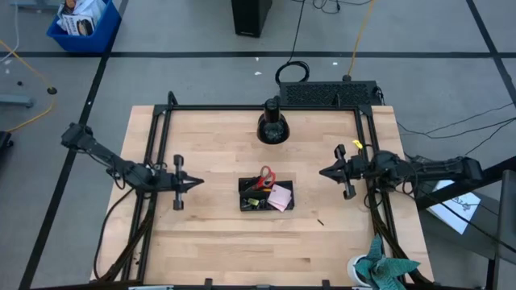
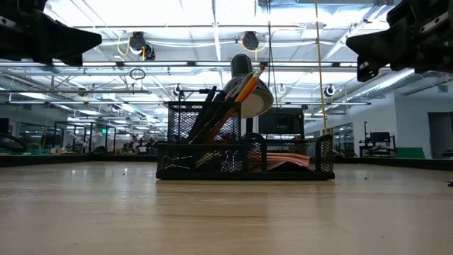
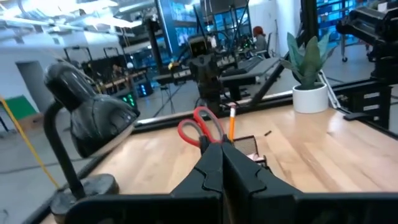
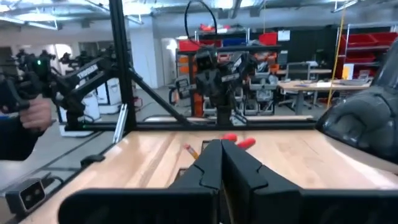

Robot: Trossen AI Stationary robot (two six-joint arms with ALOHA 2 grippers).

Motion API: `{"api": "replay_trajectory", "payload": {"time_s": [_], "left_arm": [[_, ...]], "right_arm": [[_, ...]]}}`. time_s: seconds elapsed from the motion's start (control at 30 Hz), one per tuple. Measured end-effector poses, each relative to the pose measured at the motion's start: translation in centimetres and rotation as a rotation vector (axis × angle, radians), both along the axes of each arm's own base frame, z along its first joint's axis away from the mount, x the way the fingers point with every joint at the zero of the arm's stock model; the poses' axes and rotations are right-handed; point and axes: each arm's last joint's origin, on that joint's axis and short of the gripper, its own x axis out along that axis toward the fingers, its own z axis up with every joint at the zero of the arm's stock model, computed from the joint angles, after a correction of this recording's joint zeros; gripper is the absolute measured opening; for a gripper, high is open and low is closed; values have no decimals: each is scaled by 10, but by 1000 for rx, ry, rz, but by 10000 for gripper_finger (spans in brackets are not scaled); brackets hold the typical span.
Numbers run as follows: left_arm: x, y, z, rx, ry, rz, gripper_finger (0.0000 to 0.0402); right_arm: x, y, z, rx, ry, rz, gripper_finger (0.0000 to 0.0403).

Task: Pick and place office supplies into organizer
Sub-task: Return to Home Position

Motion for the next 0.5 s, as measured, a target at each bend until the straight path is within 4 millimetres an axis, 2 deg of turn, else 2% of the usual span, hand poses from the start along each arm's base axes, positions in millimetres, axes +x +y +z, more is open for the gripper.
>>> {"api": "replay_trajectory", "payload": {"time_s": [0.5], "left_arm": [[-4,29,7,24,-68,64,0]], "right_arm": [[-8,-15,1,35,-1,-33,0]]}}
